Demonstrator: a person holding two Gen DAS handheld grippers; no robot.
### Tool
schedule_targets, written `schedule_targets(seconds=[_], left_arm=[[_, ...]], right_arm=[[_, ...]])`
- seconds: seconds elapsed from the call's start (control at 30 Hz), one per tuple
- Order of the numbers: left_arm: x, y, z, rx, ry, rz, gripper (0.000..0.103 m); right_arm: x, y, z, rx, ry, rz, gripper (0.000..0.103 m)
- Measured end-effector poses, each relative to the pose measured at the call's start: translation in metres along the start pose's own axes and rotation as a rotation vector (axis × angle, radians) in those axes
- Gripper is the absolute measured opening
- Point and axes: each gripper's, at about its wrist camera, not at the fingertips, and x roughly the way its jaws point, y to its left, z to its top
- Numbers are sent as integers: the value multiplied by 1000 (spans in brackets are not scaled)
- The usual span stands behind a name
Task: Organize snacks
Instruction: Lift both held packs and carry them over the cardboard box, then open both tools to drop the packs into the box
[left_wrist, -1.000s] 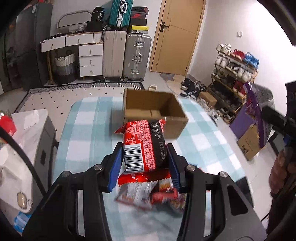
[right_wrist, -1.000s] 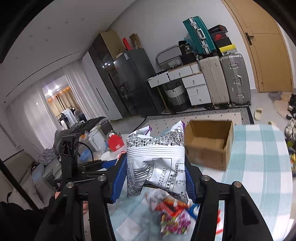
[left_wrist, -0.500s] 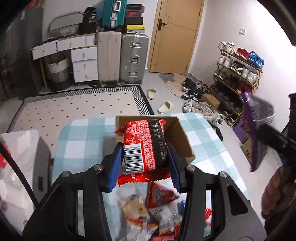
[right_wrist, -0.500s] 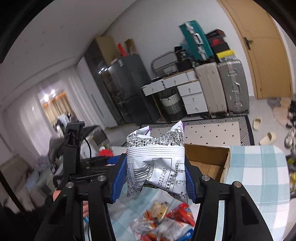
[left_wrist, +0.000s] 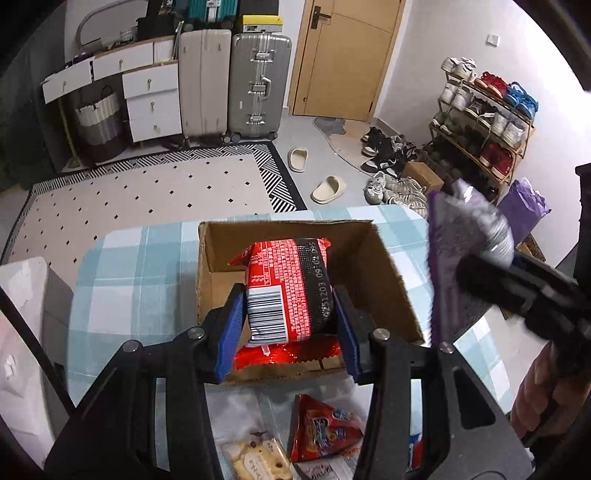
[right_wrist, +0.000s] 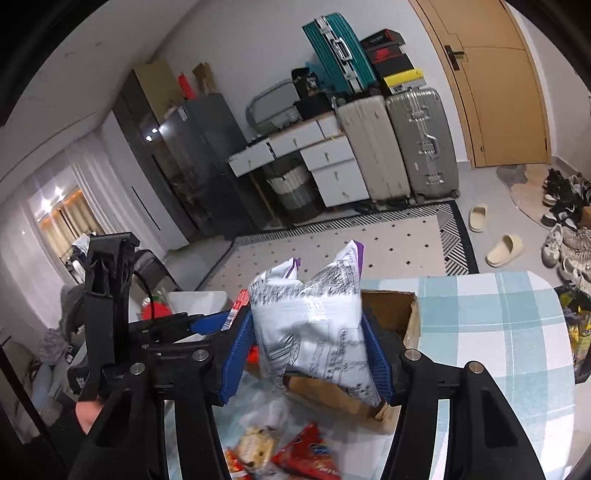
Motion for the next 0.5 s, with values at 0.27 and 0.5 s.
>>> schedule_targets(seconds=[0.27, 0.5], left_arm=[[55, 17, -6, -51, 84, -4, 43], [93, 25, -13, -57, 126, 9, 43]], right_arm=[[61, -10, -19, -44, 106, -42, 57], [90, -21, -24, -22, 142, -64, 57]])
